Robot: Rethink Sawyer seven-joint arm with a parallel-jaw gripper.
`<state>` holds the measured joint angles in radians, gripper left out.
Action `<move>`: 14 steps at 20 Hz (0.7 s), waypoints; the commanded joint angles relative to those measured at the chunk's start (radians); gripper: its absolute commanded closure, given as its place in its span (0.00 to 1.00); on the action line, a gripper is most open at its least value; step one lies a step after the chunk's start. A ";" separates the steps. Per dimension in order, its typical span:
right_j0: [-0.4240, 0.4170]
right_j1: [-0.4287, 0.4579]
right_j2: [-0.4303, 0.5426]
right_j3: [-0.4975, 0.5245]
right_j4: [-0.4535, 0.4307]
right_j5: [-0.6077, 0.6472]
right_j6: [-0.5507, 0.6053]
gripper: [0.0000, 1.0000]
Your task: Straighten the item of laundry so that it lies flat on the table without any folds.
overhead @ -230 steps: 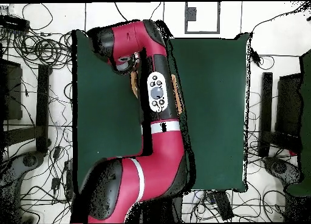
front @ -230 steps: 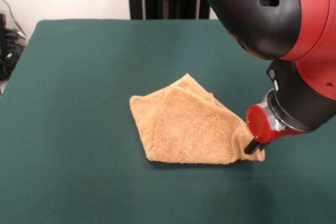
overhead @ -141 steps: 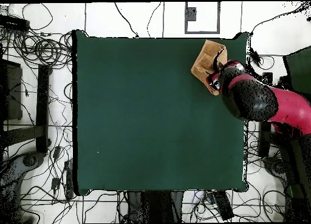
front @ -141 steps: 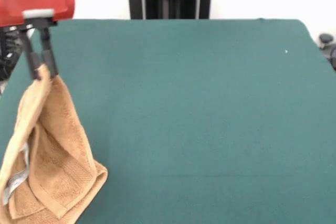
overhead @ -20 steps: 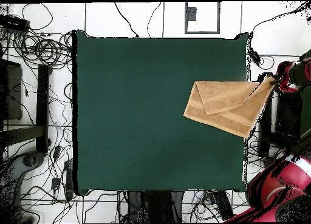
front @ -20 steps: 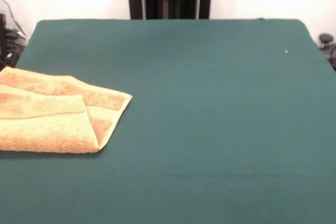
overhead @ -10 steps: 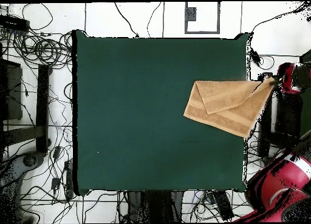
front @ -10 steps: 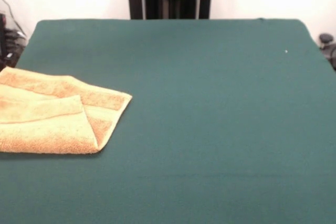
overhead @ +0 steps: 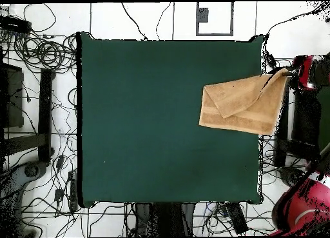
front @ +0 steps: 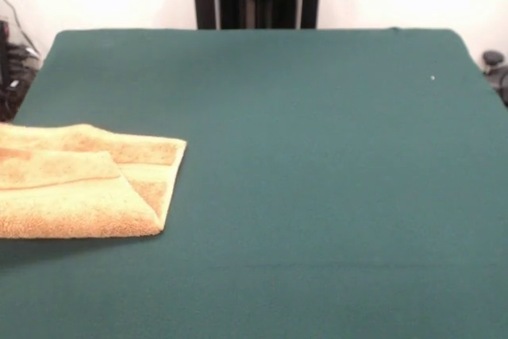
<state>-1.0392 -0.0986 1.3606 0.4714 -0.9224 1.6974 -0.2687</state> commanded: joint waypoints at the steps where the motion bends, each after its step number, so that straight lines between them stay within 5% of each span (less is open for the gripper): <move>1: 0.120 -0.059 -0.185 0.122 0.069 -0.088 0.618 1.00; 7: 0.181 -0.031 -0.260 0.057 0.104 -0.213 0.893 1.00; 14: 0.249 -0.034 -0.391 0.121 0.097 -0.385 1.154 1.00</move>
<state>-0.8925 -0.1444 1.1444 0.4813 -0.8427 1.4657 0.3480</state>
